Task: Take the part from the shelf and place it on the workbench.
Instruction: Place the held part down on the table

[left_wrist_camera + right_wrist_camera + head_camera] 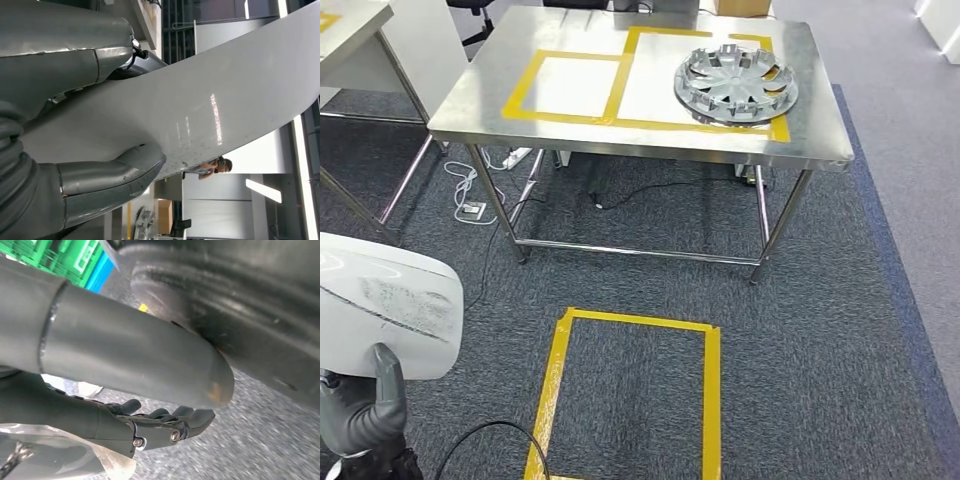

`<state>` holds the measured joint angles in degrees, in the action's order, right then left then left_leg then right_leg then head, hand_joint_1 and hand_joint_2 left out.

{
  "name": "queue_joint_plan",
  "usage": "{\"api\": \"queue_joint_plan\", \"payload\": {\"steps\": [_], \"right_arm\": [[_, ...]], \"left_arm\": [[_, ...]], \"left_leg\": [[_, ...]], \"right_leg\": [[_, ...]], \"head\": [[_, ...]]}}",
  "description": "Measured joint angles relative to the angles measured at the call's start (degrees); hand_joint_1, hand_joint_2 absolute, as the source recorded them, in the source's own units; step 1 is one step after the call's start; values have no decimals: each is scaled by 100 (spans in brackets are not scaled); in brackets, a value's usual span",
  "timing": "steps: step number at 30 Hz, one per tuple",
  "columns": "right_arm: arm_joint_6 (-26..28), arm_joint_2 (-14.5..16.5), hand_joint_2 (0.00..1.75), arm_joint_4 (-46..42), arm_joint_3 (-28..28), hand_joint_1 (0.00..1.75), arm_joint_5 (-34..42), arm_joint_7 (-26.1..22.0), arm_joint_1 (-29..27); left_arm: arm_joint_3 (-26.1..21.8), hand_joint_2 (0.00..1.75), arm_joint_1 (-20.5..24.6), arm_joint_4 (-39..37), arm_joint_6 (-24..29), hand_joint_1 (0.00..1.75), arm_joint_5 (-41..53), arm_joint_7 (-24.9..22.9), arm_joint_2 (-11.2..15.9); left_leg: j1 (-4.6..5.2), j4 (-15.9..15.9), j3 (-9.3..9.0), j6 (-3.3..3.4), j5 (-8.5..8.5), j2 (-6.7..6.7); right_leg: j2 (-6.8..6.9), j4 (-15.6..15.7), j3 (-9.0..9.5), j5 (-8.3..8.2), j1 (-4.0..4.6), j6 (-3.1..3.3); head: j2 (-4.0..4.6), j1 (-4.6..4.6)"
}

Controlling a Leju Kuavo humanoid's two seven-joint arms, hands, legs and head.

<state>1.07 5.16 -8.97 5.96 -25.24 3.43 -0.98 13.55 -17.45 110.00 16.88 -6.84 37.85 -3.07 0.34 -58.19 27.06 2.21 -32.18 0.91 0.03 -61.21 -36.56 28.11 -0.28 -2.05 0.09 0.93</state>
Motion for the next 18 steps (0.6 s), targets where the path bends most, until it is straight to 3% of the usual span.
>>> {"api": "queue_joint_plan", "payload": {"steps": [1,3,5,7,9,11,12,14,16,18], "right_arm": [[-1,-1,0,3,-2,0,1,0,-5],[-4,-1,0,6,-3,0,0,0,-4],[-6,3,0,6,-5,0,1,0,-5],[-6,6,0,6,-8,0,1,1,0],[-4,7,0,7,-10,0,-2,9,1],[0,7,0,8,-12,0,-8,23,-4],[4,7,0,8,-13,0,-13,32,-7],[14,6,0,10,-13,0,-26,47,-11],[26,5,0,14,-14,0,-34,54,4],[50,5,0,16,-15,0,-46,64,30]], "left_arm": [[-1,175,-1,0,2,175,0,-2,0],[-3,175,1,1,6,175,0,-2,-1],[-4,175,7,3,9,175,1,2,0],[-4,175,10,3,16,175,2,9,1],[-4,175,4,3,23,175,1,13,1],[-4,175,-5,3,34,175,-15,14,1],[-4,175,-7,3,43,175,-24,14,1],[-4,175,-15,3,54,175,-35,16,1],[-3,175,-23,2,64,175,-37,17,-2],[-4,175,-25,2,76,175,-36,26,-5]], "left_leg": [[2,-1,-37,-33,-49,3],[7,-37,-94,-98,-86,8],[8,-328,-6,-156,-36,-4],[-16,-942,375,-227,-95,-20],[-57,-1498,835,-287,-389,-25],[-84,-1588,1094,-314,-563,-30],[-90,-1413,1119,-316,-466,-36],[-87,-802,1063,-293,116,-69],[-62,-370,1023,-227,541,-102],[-47,-262,987,-145,559,-90]], "right_leg": [[1,108,46,-76,14,45],[7,127,131,-41,23,135],[11,188,246,-34,-5,205],[15,244,380,34,-31,250],[13,258,501,138,-37,262],[7,258,653,263,-39,252],[6,259,744,333,-43,238],[10,258,905,481,-45,196],[15,293,974,595,-35,128],[20,317,1053,597,-25,45]], "head": [[0,-6],[0,-8],[0,-24],[0,-47],[0,-53],[0,-53],[0,-54],[0,-57],[0,-62],[0,-60]]}}
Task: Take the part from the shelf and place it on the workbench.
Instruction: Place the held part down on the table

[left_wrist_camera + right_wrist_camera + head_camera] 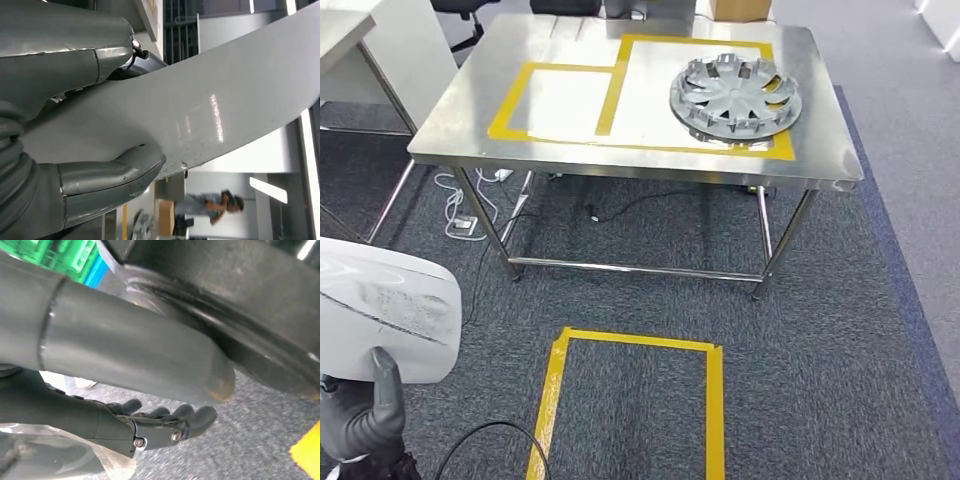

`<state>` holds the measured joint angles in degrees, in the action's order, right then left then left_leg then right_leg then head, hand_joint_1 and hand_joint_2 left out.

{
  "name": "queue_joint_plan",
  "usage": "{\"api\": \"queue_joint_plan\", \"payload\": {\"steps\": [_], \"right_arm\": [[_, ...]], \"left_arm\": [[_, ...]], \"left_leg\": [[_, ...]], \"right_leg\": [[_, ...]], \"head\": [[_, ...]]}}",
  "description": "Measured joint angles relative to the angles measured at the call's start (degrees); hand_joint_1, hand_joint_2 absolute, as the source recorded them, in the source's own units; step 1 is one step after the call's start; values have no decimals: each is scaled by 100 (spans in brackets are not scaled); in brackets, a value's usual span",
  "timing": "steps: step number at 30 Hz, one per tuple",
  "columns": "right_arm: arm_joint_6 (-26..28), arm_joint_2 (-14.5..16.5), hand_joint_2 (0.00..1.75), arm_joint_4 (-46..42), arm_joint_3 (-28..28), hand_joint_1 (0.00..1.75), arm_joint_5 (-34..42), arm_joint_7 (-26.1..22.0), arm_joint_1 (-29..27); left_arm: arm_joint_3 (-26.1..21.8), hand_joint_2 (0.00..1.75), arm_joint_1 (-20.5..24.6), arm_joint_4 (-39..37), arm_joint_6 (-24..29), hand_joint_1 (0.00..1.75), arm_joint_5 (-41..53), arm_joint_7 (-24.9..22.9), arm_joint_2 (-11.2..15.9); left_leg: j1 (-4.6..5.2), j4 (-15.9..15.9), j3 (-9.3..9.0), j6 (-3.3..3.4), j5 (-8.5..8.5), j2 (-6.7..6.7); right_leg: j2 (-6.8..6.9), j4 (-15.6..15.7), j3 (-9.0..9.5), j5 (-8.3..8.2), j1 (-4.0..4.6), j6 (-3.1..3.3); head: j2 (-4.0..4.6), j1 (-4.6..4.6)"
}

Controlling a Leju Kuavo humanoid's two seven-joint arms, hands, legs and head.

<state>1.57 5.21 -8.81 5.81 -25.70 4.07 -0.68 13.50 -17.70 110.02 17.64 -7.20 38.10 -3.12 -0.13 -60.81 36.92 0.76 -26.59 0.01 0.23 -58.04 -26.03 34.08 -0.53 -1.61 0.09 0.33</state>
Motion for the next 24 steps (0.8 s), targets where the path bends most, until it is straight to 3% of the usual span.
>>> {"api": "queue_joint_plan", "payload": {"steps": [2,4,5,7,8,9,10,13,14,17,19,20,22,23,24], "right_arm": [[24,0,0,0,0,0,-12,11,17],[33,-1,0,0,0,0,-15,13,33],[36,-1,0,0,0,0,-15,13,39],[39,-1,0,0,0,0,-16,19,37],[40,-1,0,0,0,0,-17,22,25],[40,-1,0,0,0,0,-19,26,10],[40,-1,0,0,0,0,-20,27,-7],[41,-7,0,5,0,0,-22,30,-42],[41,-9,0,6,0,0,-24,30,-44],[46,-9,0,2,1,0,-33,15,-26],[54,-9,0,0,1,0,-34,-5,-14],[56,-10,0,0,0,0,-36,-14,-10],[63,-10,0,0,1,0,-47,-35,-9],[74,-10,0,0,1,0,-55,-59,-17],[94,-10,0,0,2,0,-64,-89,-26]], "left_arm": [[-3,175,-3,1,13,175,2,10,-7],[-2,175,-2,2,19,175,1,10,-17],[-1,175,1,2,19,175,1,10,-21],[1,175,2,2,21,175,1,10,-26],[1,175,1,1,23,175,1,10,-27],[1,175,1,1,25,175,1,10,-29],[1,175,0,1,28,175,1,10,-30],[1,175,2,0,34,175,0,9,-33],[1,175,3,0,34,175,-1,8,-34],[2,175,17,1,38,175,-3,12,-36],[2,175,33,1,42,175,-4,12,-35],[3,175,36,1,44,175,-5,11,-34],[3,175,34,1,49,175,-5,9,-32],[3,175,32,1,52,175,-4,10,-32],[3,175,31,1,54,175,-4,11,-31]], "left_leg": [[-18,90,-132,70,-7,24],[-31,164,-280,131,-50,26],[-29,183,-337,154,-89,26],[-25,199,-460,177,-201,37],[-23,200,-543,180,-270,51],[-21,201,-639,178,-345,65],[-17,202,-738,171,-422,76],[10,201,-978,115,-672,99],[17,191,-1055,81,-731,106],[22,-40,-1114,-20,-695,102],[14,-578,-810,-80,-679,79],[3,-901,-583,-111,-780,67],[-25,-1331,-153,-158,-1171,63],[-36,-1368,-17,-169,-1339,60],[-43,-1264,54,-173,-1387,56]], "right_leg": [[-1,-185,-28,-70,-4,-64],[-12,-761,-403,-79,-6,-96],[-15,-1124,-672,16,-4,-104],[-17,-1588,-1156,399,-2,-105],[-17,-1605,-1302,556,-1,-99],[-17,-1469,-1369,575,0,-87],[-17,-1209,-1375,416,2,-72],[-22,-383,-1261,-526,28,0],[-27,-269,-1229,-681,37,33],[-28,-197,-1006,-682,20,129],[-23,-154,-824,-619,-9,181],[-23,-136,-754,-567,-12,196],[-30,-118,-611,-443,-16,202],[-36,-115,-525,-371,-18,198],[-44,-114,-425,-291,-22,186]], "head": [[-1,16],[-1,39],[0,51],[0,60],[0,62],[0,62],[0,63],[0,58],[0,56],[0,65],[0,47],[0,35],[0,29],[0,30],[0,30]]}}
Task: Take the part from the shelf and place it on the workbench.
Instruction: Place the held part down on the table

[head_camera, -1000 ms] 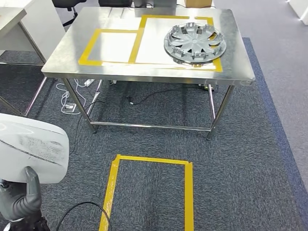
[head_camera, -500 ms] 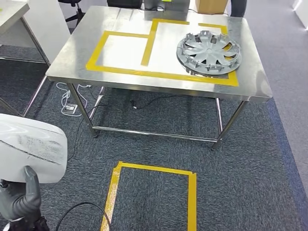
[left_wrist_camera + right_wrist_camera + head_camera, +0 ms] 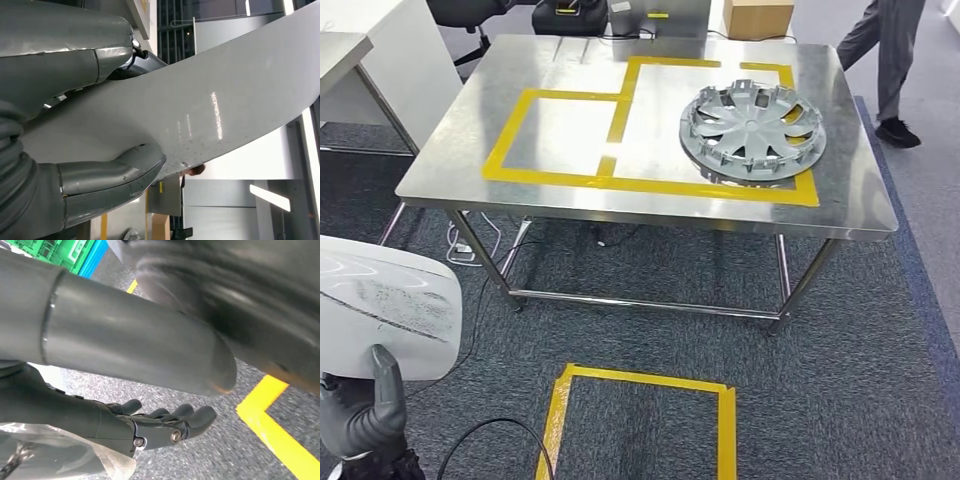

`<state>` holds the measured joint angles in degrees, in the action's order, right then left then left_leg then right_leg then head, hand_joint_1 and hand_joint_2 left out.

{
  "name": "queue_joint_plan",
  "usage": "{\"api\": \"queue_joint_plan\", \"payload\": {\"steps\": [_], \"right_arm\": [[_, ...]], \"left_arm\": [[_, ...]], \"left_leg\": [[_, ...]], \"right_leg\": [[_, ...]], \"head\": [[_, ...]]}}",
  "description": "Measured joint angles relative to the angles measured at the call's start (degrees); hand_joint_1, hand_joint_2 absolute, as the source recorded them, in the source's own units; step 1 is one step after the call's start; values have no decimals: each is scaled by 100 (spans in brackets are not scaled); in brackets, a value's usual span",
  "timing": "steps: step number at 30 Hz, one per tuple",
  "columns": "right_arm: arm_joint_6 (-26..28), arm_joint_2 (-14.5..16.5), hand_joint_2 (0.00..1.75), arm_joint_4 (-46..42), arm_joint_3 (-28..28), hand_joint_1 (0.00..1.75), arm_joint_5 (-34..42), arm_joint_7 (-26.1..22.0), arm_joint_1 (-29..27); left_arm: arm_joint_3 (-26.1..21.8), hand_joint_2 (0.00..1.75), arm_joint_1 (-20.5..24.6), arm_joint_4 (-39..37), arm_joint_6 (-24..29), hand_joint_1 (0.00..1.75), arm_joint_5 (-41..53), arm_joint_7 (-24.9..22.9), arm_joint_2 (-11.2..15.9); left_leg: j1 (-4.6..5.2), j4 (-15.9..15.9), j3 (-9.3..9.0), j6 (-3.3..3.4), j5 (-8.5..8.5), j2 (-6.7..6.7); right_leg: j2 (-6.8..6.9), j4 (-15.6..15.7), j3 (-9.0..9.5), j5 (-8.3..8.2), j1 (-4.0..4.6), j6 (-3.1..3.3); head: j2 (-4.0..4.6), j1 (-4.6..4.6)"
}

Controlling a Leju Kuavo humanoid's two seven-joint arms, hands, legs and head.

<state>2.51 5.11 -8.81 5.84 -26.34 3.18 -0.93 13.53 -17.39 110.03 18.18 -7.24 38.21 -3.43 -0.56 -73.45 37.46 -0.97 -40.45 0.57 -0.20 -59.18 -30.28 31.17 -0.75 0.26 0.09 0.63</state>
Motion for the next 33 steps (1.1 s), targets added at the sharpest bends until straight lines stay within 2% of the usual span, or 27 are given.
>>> {"api": "queue_joint_plan", "payload": {"steps": [1,3,4,5,6,8,9,10,11,13,14,15,16,18,19,20,22,24,25,26,28,29,30,31,33], "right_arm": [[23,0,0,0,1,0,-9,-33,-7],[57,0,0,3,3,0,-31,-86,-14],[67,0,0,5,3,0,-40,-103,-7],[74,0,0,7,3,0,-46,-114,2],[80,0,0,8,3,0,-49,-121,10],[90,0,0,4,3,0,-52,-127,24],[92,0,0,3,3,0,-52,-128,29],[97,0,0,2,3,0,-52,-129,41],[98,0,0,2,2,0,-51,-130,53],[101,0,0,2,2,0,-50,-127,63],[101,0,0,2,2,0,-50,-125,60],[101,0,0,2,2,0,-50,-123,50],[101,0,0,2,2,0,-49,-121,40],[101,-3,0,5,2,0,-45,-120,10],[100,-7,0,7,2,0,-42,-120,0],[99,-10,0,6,2,0,-40,-120,-3],[95,-16,0,2,2,0,-36,-119,2],[90,-21,0,0,1,0,-34,-116,0],[85,-21,0,0,0,0,-32,-118,1],[80,-21,0,0,0,0,-29,-118,5],[65,-20,0,0,0,0,-21,-121,17],[57,-20,0,0,0,0,-16,-120,20],[52,-20,0,0,0,0,-13,-118,18],[49,-20,0,0,0,0,-10,-116,13],[42,-20,0,2,0,0,-3,-116,3]], "left_arm": [[0,175,-1,0,2,175,1,1,1],[0,175,-9,-2,3,175,3,2,7],[2,175,-14,-2,3,175,4,1,11],[3,175,-20,-2,3,175,5,1,15],[5,175,-21,-2,3,175,6,2,17],[3,175,-16,-1,3,175,7,4,19],[2,175,-11,-1,3,175,7,4,19],[3,175,-8,0,2,175,7,4,18],[6,175,-3,-1,0,175,8,4,17],[10,175,5,-2,-1,175,11,4,17],[11,175,5,-2,0,175,15,4,17],[11,175,4,-2,1,175,18,4,17],[11,175,4,-2,1,175,21,4,17],[13,175,7,-3,2,175,24,4,17],[13,175,9,-4,4,175,25,4,17],[13,175,11,-4,5,175,25,3,17],[16,175,15,-2,8,175,33,3,17],[19,175,23,0,9,175,46,4,19],[20,175,35,0,10,175,51,4,21],[20,175,41,-1,10,175,56,4,24],[20,175,45,-2,11,175,69,5,32],[20,175,41,-2,11,175,83,8,37],[20,175,38,-2,11,175,101,14,41],[20,175,37,-2,11,175,123,23,47],[21,175,35,-4,18,175,183,42,66]], "left_leg": [[-3,222,24,4,125,-5],[6,789,31,35,814,-29],[18,983,32,62,1107,-40],[32,1091,34,97,1302,-47],[45,1129,18,140,1326,-42],[38,1240,-126,229,1310,-20],[30,1302,-219,266,1292,-13],[23,1351,-310,294,1269,-10],[23,1385,-379,317,1229,-12],[37,1406,-511,351,1113,-12],[48,1407,-595,360,1041,-6],[60,1407,-696,366,963,3],[75,1408,-809,369,881,11],[100,1411,-1023,361,711,19],[104,1416,-1094,341,635,22],[99,1438,-1150,310,572,25],[85,1433,-1249,230,558,30],[83,1244,-1266,167,623,20],[78,1031,-1166,135,614,15],[64,744,-997,104,535,10],[22,192,-570,35,233,7],[-1,61,-400,2,123,6],[-24,83,-298,-27,150,4],[-46,269,-271,-52,340,-1],[-75,879,-351,-86,925,-15]], "right_leg": [[-6,1,108,84,-4,-14],[-14,-1,287,249,-5,-58],[-16,7,330,316,1,-89],[-18,31,371,361,6,-129],[-21,39,432,360,11,-180],[-14,15,478,310,8,-259],[-11,-132,418,278,7,-285],[-8,-363,270,291,6,-296],[-6,-674,46,355,7,-303],[-7,-1234,-447,646,12,-311],[-7,-1341,-630,783,15,-306],[-7,-1289,-739,817,20,-292],[-7,-1087,-777,703,28,-268],[-14,-543,-764,111,60,-194],[-18,-346,-742,-134,83,-161],[-20,-247,-716,-308,106,-126],[-26,-161,-599,-328,133,-59],[-25,-27,-407,-319,109,1],[-22,41,-306,-304,86,24],[-17,93,-224,-284,66,40],[-21,128,-108,-216,40,53],[-25,131,-58,-174,28,43],[-31,131,-1,-125,16,29],[-35,130,66,-74,1,8],[-42,134,196,31,-26,-61]], "head": [[0,0],[0,2],[0,0],[0,-1],[0,-2],[-1,-1],[-1,13],[-1,26],[-1,36],[0,43],[0,44],[0,48],[0,48],[0,38],[0,24],[0,14],[0,11],[-1,14],[-1,9],[-1,-3],[-1,-15],[-1,-17],[-1,-16],[-1,-16],[0,-18]]}}
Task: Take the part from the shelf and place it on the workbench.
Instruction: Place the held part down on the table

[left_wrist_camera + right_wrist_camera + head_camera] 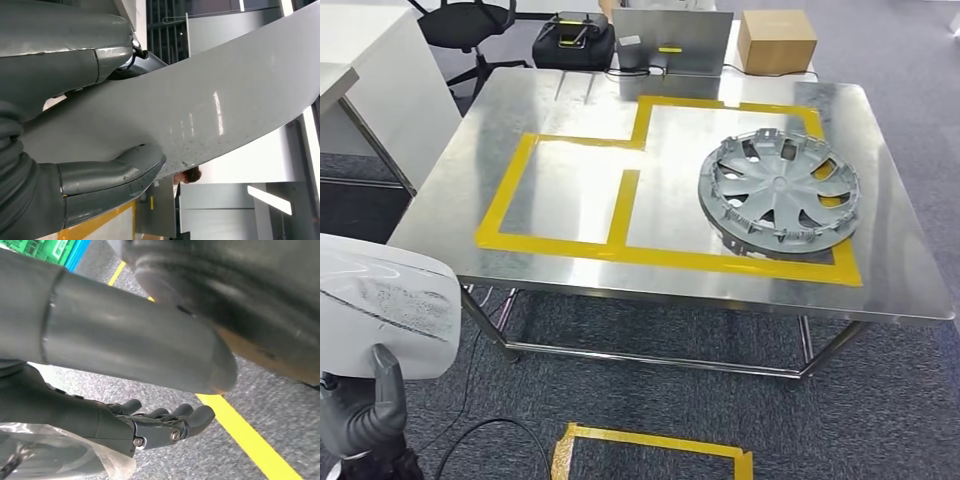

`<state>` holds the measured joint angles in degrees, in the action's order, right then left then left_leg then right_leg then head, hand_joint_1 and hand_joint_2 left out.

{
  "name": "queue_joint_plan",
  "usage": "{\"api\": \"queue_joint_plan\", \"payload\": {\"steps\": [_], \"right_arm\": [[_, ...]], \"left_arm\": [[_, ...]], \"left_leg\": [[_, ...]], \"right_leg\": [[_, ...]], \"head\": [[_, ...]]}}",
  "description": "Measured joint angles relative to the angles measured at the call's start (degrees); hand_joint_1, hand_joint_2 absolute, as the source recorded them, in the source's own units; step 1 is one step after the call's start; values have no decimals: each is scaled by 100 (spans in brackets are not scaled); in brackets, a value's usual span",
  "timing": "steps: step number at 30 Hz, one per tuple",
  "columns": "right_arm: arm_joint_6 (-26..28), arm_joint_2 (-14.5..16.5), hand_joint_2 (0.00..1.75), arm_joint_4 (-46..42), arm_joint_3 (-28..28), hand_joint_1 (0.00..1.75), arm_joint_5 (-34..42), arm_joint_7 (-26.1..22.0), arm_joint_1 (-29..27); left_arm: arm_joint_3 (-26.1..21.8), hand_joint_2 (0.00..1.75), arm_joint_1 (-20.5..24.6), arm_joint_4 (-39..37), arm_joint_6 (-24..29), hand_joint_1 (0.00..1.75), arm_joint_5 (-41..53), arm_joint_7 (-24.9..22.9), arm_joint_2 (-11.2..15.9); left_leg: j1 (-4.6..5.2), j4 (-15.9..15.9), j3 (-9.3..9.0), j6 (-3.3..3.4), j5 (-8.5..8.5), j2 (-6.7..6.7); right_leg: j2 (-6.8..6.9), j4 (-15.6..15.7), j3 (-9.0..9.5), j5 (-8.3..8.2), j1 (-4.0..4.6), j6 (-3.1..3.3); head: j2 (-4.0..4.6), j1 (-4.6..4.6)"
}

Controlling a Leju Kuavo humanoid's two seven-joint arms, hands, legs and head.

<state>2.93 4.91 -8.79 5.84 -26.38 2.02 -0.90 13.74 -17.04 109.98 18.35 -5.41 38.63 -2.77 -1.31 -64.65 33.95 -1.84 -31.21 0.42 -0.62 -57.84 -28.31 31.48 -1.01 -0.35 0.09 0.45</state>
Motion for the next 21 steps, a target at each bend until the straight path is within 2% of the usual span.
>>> {"api": "queue_joint_plan", "payload": {"steps": [2,4,5,7,8,10,11,12,13,14,16,17,18,20,21], "right_arm": [[-20,-1,0,3,-2,0,22,-8,9],[-58,-2,0,2,-8,0,50,-19,29],[-79,-3,0,0,-14,0,57,-28,42],[-116,-7,0,0,-23,0,53,-54,54],[-135,-9,0,0,-25,0,48,-73,63],[-174,-16,0,0,-26,0,33,-105,70],[-197,-24,0,0,-26,0,25,-115,72],[-217,-33,0,0,-26,0,19,-118,70],[-233,-40,0,0,-26,0,14,-117,65],[-250,-49,0,0,-26,0,11,-117,61],[-279,-68,0,0,-26,0,10,-118,68],[-290,-77,0,-1,-26,0,9,-120,80],[-298,-84,0,-2,-26,0,9,-122,91],[-312,-92,0,-4,-26,0,-2,-125,97],[-318,-95,0,-4,-26,0,-18,-123,91]], "left_arm": [[5,175,3,-4,50,175,194,10,35],[13,175,5,-7,168,175,579,12,96],[14,175,9,-7,230,175,794,9,136],[14,175,40,-7,310,175,1157,-3,220],[14,175,55,-9,335,175,1309,-26,263],[14,175,79,-26,433,175,1682,-116,352],[13,175,93,-42,506,175,1912,-178,401],[13,175,111,-62,589,175,2163,-240,452],[12,175,136,-86,668,175,2406,-301,503],[9,175,162,-114,743,175,2645,-366,557],[1,175,213,-168,882,175,3077,-492,664],[-10,175,237,-194,945,175,3284,-562,720],[-21,175,262,-219,1006,175,3488,-635,775],[-43,175,343,-274,1132,175,3964,-817,895],[-51,175,396,-303,1181,175,4200,-902,961]], "left_leg": [[20,383,-40,32,209,-25],[53,430,-25,135,187,-37],[48,448,-42,195,257,-42],[37,508,-75,277,281,-74],[35,530,-87,312,283,-104],[58,535,-95,360,258,-168],[74,534,-103,377,243,-201],[88,534,-118,388,226,-231],[99,534,-144,392,206,-260],[109,534,-180,390,182,-293],[134,530,-251,364,126,-368],[147,529,-272,339,106,-408],[155,531,-281,313,95,-451],[158,549,-297,256,90,-525],[154,534,-300,225,66,-494]], "right_leg": [[-6,2,33,73,-4,-92],[-6,26,22,117,1,-178],[-2,42,26,142,-4,-216],[7,-102,-17,266,-8,-264],[12,-360,-148,412,-7,-276],[15,-1139,-587,750,1,-286],[16,-1459,-790,830,3,-285],[19,-1589,-904,790,9,-274],[32,-1478,-901,624,19,-253],[74,-1161,-793,375,37,-219],[302,-413,-493,-22,103,-124],[389,-184,-394,-110,133,-83],[433,-92,-356,-124,157,-54],[343,-52,-345,-156,152,-13],[303,-24,-333,-181,135,8]], "head": [[0,-24],[0,-30],[0,-15],[0,-6],[0,3],[0,16],[0,18],[0,18],[0,20],[0,19],[0,16],[0,14],[0,11],[0,13],[0,9]]}}
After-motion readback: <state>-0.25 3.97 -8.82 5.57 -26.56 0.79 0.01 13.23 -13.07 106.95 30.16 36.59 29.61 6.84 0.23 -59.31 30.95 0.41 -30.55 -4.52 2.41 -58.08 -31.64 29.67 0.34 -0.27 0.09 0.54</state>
